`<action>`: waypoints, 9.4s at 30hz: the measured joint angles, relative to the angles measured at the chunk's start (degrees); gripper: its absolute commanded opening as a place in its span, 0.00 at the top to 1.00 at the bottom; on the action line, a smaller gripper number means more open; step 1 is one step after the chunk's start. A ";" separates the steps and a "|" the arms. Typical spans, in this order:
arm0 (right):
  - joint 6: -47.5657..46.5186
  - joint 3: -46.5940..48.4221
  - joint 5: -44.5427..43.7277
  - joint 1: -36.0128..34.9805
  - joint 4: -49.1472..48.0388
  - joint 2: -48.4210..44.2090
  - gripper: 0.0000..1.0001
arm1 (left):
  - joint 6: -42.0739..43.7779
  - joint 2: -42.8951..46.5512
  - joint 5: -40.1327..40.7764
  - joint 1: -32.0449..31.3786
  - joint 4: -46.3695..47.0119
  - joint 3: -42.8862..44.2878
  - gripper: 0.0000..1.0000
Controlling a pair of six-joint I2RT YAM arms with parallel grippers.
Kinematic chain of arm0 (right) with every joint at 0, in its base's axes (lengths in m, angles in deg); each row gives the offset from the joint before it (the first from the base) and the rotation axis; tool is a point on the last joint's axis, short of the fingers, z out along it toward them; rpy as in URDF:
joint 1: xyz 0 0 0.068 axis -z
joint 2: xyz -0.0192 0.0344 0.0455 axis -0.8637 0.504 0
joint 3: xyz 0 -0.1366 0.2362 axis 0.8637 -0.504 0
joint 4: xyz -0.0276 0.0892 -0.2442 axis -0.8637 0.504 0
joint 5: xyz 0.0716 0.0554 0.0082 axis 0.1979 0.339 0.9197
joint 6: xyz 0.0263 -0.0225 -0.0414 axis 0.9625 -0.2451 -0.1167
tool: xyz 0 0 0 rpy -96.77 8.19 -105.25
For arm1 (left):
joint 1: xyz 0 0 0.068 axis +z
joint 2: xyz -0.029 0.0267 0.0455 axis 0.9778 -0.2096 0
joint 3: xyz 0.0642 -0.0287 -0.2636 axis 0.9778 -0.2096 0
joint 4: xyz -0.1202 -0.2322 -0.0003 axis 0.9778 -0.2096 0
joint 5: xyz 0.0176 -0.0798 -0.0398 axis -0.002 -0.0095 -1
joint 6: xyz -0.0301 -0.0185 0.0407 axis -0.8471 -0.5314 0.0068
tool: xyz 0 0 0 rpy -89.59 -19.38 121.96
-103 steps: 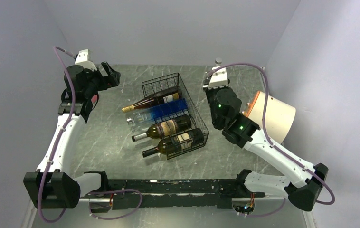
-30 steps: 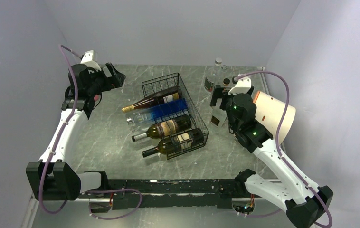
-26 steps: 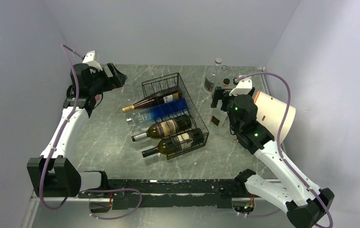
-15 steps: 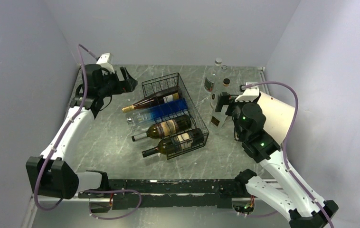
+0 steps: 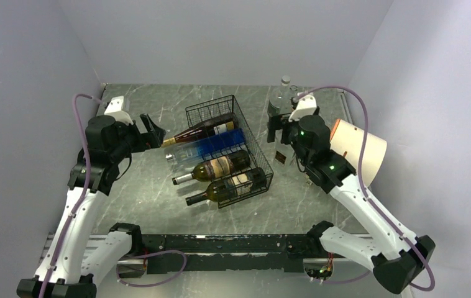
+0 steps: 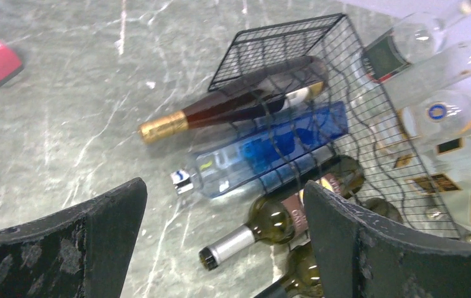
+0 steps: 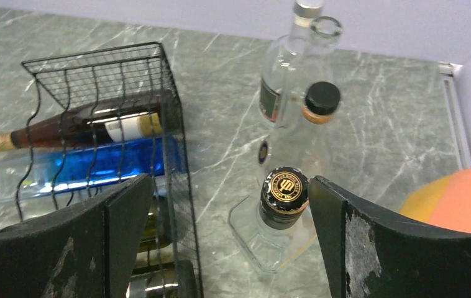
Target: Take the wine bottle off the wine rack
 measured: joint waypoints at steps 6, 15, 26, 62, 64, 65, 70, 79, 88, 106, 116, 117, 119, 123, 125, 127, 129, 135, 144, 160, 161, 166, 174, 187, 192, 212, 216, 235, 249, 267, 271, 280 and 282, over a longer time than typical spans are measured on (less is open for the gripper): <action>-0.22 5.53 2.86 -9.77 1.33 4.13 0.00 | 1.79 1.01 5.42 0.00 -2.58 -1.55 0.01; 0.76 11.04 0.44 -20.92 6.60 12.33 0.00 | 3.98 2.80 9.55 0.00 -0.68 -1.55 0.00; -8.11 11.85 2.38 -36.22 4.94 22.12 0.00 | 6.08 3.37 14.64 0.00 2.45 -6.88 0.00; -31.52 26.43 4.33 -45.05 14.91 62.60 0.38 | 6.88 5.38 16.17 3.72 2.80 -7.34 0.01; -31.76 26.47 2.93 -45.16 14.80 62.95 0.40 | 6.88 5.33 16.17 3.72 2.80 -7.34 0.01; -31.82 26.49 2.71 -45.24 14.51 62.97 0.42 | 6.88 5.33 16.17 3.72 2.80 -7.37 0.01; -32.72 25.92 0.79 -45.88 12.98 63.01 0.63 | 6.88 5.25 16.15 3.72 2.80 -7.37 0.01; -35.91 25.86 -1.95 -47.52 11.02 63.54 0.70 | 6.88 4.92 16.13 3.74 2.82 -7.37 0.01; -36.89 28.35 -1.92 -50.36 8.72 64.24 0.75 | 6.88 4.66 16.13 3.76 2.82 -7.37 0.01; -37.57 33.75 3.85 -52.65 0.24 64.54 0.87 | 4.57 8.81 24.35 6.32 2.56 -7.37 0.01; -37.29 34.97 6.43 -54.42 -2.80 62.62 0.97 | 3.93 9.49 27.15 6.47 2.29 -7.37 0.01; -37.20 34.95 6.51 -54.64 -3.06 61.99 0.99 | 3.91 9.51 27.15 6.47 2.29 -7.37 0.01; -36.92 34.62 6.82 -55.06 -4.22 60.26 1.00 | 3.91 9.49 27.17 6.47 2.29 -7.37 0.01; -35.45 31.67 7.21 -55.49 -9.22 55.56 1.00 | 3.91 9.49 27.21 6.51 2.27 -7.37 0.01; -34.51 29.75 6.95 -55.56 -11.98 53.22 1.00 | 3.89 9.49 27.21 6.58 2.27 -7.37 0.01; -33.42 27.78 6.32 -55.60 -15.12 51.21 1.00 | 3.89 9.49 27.21 6.64 2.27 -7.37 0.01; -32.46 26.29 5.20 -55.60 -18.12 49.86 1.00 | 3.91 9.49 27.19 6.71 2.27 -7.34 0.01; -28.68 21.05 1.64 -54.29 -27.26 46.90 1.00 | 3.91 9.46 27.08 6.71 2.27 -7.37 0.01; -9.27 8.26 -3.13 -44.68 -36.74 35.98 1.00 | 3.98 8.98 24.28 6.75 2.32 -7.37 0.01; -0.35 1.01 -5.51 -42.16 -39.76 30.23 0.52 | 0.76 5.57 0.96 6.82 -0.37 -7.54 0.01; -0.11 0.87 -5.44 -42.18 -39.67 29.97 0.47 | 0.11 6.08 -0.04 6.82 -1.16 -7.50 0.01; 0.52 0.85 -4.44 -42.49 -37.90 29.68 0.10 | -1.73 7.39 -4.04 6.82 -6.69 -3.72 0.04; -0.55 0.37 -0.90 -42.51 -33.27 21.07 0.00 | -1.75 7.39 -13.51 6.82 -12.02 2.40 0.07; -6.84 -8.22 -4.63 -34.62 -30.29 -1.36 0.00 | 9.97 -3.48 -14.23 -11.63 -20.37 18.08 0.00; -7.65 -9.33 -6.93 -33.79 -28.61 -4.70 0.00 | 10.58 -7.65 -4.00 -26.75 -22.53 19.67 0.00; -8.13 -9.31 -9.31 -33.62 -25.35 -6.38 0.00 | -0.50 -13.40 26.99 -50.77 -30.73 18.47 0.22; -8.20 -9.18 -9.25 -33.62 -24.26 -6.75 0.00 | -3.06 -14.38 29.88 -52.19 -32.39 17.68 0.30; -8.81 -9.25 -9.27 -33.62 -21.70 -6.34 0.00 | -11.02 -14.45 33.03 -52.24 -34.99 16.55 0.93; -7.69 -9.33 -8.81 -33.62 -21.03 -5.40 0.00 | -16.63 -14.97 40.30 -43.45 -48.04 20.17 0.93; -5.64 -6.40 -5.14 -33.59 -19.26 1.14 0.00 | 2.54 -24.70 36.30 2.58 -19.52 28.41 0.93; -5.62 -4.81 -3.39 -33.59 -19.26 3.50 0.00 | 3.67 -32.04 33.79 4.04 -15.13 34.67 0.93; -3.65 -4.07 -1.29 -33.59 -18.43 4.48 0.00 | 6.14 -43.15 29.88 8.00 -10.73 41.53 0.93; -2.93 -4.07 -1.31 -33.59 -18.01 4.13 0.00 | 6.78 -43.76 28.57 8.13 -10.45 41.05 0.93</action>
